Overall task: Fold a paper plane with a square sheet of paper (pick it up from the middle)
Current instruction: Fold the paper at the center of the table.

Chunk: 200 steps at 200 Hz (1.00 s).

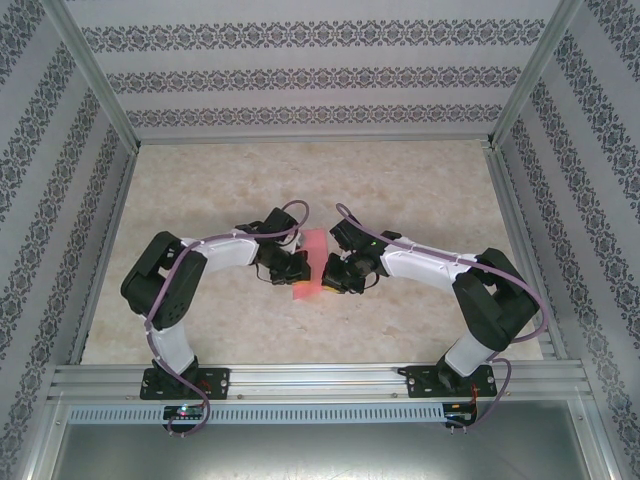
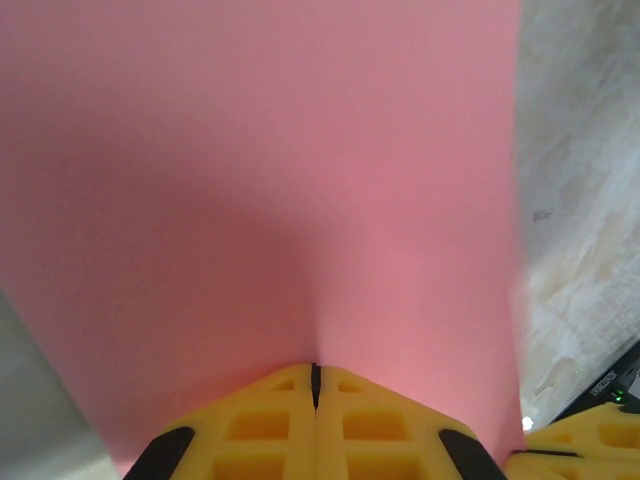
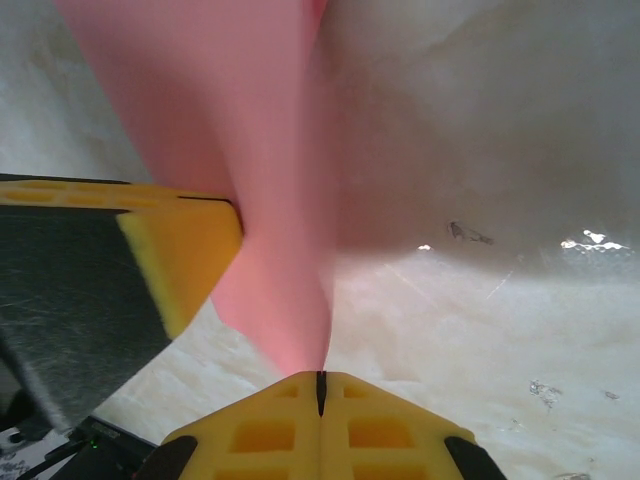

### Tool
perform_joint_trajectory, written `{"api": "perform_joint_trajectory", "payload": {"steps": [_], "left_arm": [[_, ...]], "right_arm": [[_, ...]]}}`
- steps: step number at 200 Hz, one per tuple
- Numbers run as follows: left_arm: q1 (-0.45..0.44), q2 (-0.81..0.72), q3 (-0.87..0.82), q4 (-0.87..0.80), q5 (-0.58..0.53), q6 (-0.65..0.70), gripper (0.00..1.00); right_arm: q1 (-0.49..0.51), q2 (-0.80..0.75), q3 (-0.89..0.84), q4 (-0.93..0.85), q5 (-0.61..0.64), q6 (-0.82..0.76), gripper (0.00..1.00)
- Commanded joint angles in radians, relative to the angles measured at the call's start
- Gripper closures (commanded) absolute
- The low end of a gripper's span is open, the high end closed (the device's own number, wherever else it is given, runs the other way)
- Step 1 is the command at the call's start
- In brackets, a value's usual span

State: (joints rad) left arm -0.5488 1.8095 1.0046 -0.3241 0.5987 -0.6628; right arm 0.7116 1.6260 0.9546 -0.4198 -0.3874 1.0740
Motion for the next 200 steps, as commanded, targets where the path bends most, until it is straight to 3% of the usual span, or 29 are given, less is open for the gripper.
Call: {"api": "perform_joint_trajectory", "payload": {"steps": [1,74,118,200], "left_arm": [[-0.020,0.036,0.011,-0.018,0.010,-0.005,0.95],[-0.011,0.004,0.027,-0.036,-0.009,0.005,0.94],[0.077,-0.107,0.018,-0.007,-0.054,-0.040,0.91],[0.138,0.013,0.055,0.022,-0.056,-0.040,0.94]], "right_arm": [[0.014,0.002,0.021,-0.019,-0.007,0.018,1.00],[0.015,0.011,0.046,0.113,-0.025,0.027,1.00],[0.015,0.065,0.065,0.154,-0.019,0.033,1.00],[0.018,0.195,0.121,0.243,-0.017,0.022,1.00]]}}
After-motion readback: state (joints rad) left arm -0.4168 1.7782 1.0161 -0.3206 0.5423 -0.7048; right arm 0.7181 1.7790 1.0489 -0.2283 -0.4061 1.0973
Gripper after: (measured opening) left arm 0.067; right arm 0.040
